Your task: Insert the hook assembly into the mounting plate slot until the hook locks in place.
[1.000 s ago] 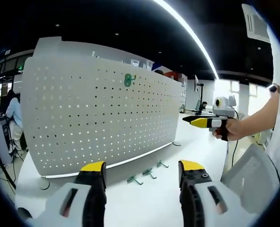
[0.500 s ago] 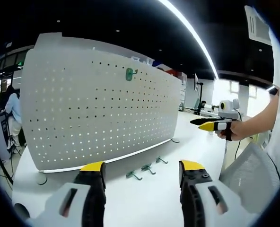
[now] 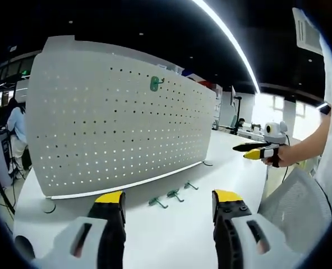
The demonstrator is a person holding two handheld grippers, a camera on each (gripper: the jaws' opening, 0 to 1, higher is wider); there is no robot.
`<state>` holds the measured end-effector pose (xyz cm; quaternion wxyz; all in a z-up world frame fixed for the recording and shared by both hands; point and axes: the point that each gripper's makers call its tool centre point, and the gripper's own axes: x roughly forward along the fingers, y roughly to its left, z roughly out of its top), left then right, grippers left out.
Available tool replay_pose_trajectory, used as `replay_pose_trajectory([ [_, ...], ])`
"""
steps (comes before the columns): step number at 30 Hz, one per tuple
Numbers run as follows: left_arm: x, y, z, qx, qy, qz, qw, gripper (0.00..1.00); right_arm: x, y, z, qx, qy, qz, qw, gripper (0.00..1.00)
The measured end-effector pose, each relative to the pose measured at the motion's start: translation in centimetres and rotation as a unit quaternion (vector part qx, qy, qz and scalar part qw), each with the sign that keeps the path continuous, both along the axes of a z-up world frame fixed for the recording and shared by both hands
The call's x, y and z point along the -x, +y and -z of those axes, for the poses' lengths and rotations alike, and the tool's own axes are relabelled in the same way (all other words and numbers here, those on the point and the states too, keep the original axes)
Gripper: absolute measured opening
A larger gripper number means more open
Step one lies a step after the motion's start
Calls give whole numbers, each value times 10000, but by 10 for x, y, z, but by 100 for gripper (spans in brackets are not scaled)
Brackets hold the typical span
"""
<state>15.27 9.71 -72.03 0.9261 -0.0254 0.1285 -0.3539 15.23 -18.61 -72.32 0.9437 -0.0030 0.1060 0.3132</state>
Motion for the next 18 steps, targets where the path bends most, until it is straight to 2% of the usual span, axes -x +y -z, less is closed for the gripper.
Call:
replay_pose_trajectory([
  [14,0,-1,5,-64,78,54,9999,64,5,-5,4,-27,78,87,9999,58],
  [18,-4,-4,9,-129,221,165,9995,62,4,-4,2,-36,77,84,9999,58],
])
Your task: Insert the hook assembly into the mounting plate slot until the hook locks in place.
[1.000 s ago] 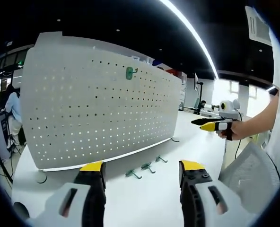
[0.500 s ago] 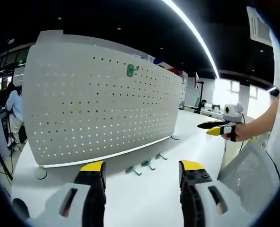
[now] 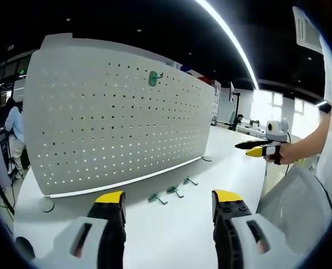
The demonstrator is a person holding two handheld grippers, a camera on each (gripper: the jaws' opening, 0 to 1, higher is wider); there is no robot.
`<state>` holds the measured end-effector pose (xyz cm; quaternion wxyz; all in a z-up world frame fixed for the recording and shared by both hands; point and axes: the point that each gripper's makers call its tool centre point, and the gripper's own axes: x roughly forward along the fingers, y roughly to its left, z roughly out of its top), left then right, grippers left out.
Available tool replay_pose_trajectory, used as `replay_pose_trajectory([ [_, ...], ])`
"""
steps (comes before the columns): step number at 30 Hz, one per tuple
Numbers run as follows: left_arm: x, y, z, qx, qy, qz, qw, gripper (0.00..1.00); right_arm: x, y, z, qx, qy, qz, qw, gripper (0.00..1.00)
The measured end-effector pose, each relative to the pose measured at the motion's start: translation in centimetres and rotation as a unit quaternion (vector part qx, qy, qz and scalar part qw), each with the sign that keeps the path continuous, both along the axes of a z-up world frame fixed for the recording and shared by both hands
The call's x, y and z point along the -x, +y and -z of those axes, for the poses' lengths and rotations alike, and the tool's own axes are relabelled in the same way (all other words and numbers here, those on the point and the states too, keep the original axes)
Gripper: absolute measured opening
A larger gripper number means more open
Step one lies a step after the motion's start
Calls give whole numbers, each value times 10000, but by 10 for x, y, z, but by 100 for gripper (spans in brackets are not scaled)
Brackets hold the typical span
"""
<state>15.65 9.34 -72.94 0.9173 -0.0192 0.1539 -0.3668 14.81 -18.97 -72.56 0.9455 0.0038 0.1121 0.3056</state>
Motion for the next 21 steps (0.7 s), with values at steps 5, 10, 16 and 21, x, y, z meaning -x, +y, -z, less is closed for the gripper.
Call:
replay_pose_trajectory([
  [5,-7,-6,6,-269,80,256,9993,64,0,2,-1,-1,-7,-24,10000,58],
  [10,-13,-12,15,-698,50,606,9957,65,2,3,-2,20,-9,-48,10000,57],
  [16,-23,-17,19,-923,-10,887,9918,64,7,4,-2,-59,22,-3,10000,58],
  [21,-31,-22,22,-1087,-13,1142,9875,64,13,6,-2,-41,9,11,10000,59],
])
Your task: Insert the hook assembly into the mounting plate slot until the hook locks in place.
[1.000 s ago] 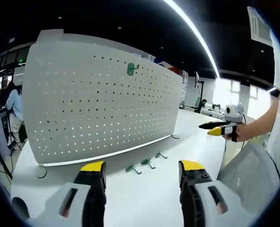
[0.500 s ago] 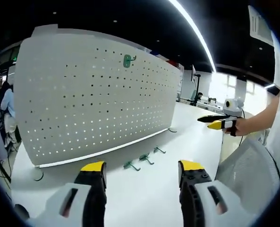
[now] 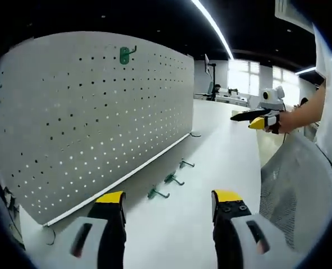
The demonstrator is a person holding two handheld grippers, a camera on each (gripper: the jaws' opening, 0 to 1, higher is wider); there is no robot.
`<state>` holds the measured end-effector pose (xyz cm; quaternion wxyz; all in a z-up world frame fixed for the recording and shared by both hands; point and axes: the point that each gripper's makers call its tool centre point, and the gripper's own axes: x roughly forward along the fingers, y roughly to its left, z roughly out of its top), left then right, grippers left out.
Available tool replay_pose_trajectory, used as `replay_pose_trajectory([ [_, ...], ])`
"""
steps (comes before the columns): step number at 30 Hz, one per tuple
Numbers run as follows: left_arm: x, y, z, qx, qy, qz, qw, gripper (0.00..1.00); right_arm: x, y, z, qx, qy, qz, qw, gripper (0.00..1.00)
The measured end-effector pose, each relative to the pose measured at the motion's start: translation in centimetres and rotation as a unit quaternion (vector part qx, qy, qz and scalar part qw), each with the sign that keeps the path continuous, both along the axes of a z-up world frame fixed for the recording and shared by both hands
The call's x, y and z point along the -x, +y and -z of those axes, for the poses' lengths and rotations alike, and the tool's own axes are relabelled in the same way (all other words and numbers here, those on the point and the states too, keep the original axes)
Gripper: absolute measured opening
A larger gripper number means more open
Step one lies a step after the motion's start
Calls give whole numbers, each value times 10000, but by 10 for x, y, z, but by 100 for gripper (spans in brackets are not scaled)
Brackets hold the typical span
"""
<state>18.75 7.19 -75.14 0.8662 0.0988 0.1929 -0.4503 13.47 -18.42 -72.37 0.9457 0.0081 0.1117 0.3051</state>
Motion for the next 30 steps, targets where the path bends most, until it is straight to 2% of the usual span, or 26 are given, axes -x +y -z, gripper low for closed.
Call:
replay_pose_trajectory([
  [12,-15,-11,12,-279,77,376,9989,65,4,-4,3,17,118,119,9999,65],
  [16,-21,-12,21,-448,150,477,9977,66,5,-3,3,18,129,110,9999,65],
  [26,-32,-21,29,-520,228,645,9963,66,9,-4,3,57,158,88,9998,67],
  [30,-35,-24,36,-626,312,706,9951,69,12,-5,4,106,165,68,9998,68],
])
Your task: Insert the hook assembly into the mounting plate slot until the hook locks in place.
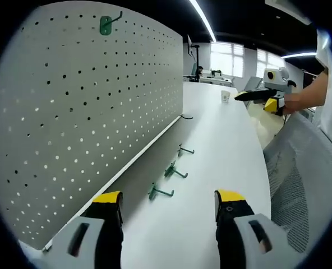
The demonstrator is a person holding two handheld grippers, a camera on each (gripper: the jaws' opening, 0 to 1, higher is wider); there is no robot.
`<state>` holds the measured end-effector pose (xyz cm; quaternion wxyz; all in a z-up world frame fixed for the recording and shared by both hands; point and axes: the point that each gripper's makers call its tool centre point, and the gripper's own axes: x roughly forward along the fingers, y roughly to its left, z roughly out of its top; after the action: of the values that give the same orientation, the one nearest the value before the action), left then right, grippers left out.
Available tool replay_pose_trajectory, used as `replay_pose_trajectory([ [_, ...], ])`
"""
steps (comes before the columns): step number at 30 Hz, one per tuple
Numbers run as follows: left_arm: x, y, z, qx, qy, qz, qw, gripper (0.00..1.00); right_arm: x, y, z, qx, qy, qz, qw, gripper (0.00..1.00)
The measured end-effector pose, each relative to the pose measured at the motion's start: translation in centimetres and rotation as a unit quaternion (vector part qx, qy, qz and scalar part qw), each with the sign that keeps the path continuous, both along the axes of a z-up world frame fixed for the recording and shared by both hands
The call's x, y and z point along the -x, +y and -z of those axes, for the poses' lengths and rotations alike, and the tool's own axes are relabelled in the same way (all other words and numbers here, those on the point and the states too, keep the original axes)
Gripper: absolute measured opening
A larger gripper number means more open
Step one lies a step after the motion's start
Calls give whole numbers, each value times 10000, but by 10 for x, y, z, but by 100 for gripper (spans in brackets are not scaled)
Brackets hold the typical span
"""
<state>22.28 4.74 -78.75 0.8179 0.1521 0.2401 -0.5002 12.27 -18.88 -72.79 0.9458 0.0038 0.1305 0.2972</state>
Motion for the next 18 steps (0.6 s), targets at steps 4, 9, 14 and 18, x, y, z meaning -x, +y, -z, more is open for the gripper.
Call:
replay_pose_trajectory([
  [4,-2,-5,3,-15,6,94,10000,68,3,-1,1,29,26,-21,10000,68],
  [9,-5,-10,10,-178,41,229,9996,69,6,-4,0,68,62,-4,10000,69],
  [14,-11,-15,14,-298,76,346,9989,71,8,-4,1,74,94,-14,9999,69],
  [18,-14,-19,17,-443,51,492,9978,71,9,-4,3,75,136,-10,9999,69],
])
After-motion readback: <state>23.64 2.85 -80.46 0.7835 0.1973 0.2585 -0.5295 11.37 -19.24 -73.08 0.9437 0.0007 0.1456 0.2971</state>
